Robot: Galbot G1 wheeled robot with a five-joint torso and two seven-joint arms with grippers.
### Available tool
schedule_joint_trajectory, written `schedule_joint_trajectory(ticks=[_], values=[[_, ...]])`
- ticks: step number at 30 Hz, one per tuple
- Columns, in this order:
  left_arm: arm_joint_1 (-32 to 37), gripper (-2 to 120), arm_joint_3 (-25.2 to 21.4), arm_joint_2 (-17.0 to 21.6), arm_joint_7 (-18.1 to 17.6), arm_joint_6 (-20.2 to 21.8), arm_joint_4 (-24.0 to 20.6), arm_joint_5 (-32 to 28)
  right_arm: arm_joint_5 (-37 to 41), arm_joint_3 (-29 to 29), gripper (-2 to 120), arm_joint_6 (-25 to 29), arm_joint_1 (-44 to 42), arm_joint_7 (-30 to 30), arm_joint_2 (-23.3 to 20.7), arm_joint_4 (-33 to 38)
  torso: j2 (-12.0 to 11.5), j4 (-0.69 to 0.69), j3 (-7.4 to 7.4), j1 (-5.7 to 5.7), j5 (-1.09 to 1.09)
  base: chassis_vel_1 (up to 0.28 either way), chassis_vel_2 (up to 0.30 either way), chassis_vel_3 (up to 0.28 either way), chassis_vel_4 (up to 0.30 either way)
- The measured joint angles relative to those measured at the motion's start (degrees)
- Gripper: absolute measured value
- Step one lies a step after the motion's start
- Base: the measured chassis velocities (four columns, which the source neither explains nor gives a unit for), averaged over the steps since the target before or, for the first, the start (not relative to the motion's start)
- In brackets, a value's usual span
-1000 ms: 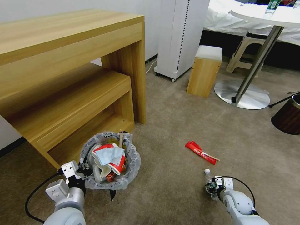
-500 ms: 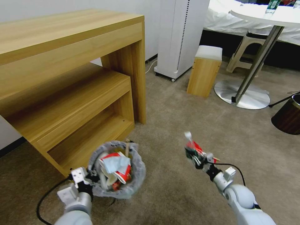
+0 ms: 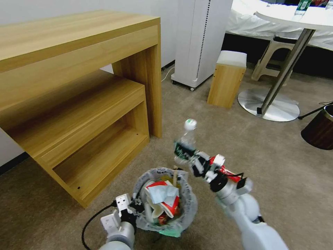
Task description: Pick up the trash bin and place the garbage on the floor into it.
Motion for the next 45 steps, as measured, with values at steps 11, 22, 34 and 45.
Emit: schedule_joint_trajectory(ticks=[11,22,34,45], values=[[0.1,0,-0.2,-0.7,0.1,0.0,-1.0,0.5,-4.4,-1.2,22,1.3,-1.2,-3.9,-1.3,-1.4,0.0,0.00,0.00,0.00,-0.01,0.000,0.000,0.000,0.000],[-0.2,0,-3.2,-0.2,0.2,0.2,-1.6,0.4,-4.6,4.6,61,1.6,-4.0,-10.2,-5.2,1.2,0.0,0.00,0.00,0.00,-0.01,0.000,0.000,0.000,0.000],[0.1,0,-4.7,0.1,0.2,0.2,-2.2,0.1,-5.0,7.2,99,2.5,-4.6,1.9,-8.9,4.3,0.0,0.00,0.00,0.00,-0.01,0.000,0.000,0.000,0.000],[-0.9,0,-8.7,1.6,-0.7,1.6,-3.5,0.3,-13.7,22.0,100,-4.9,-2.8,28.4,-4.0,9.4,0.0,-0.01,0.00,0.00,-0.02,0.000,0.000,0.000,0.000]])
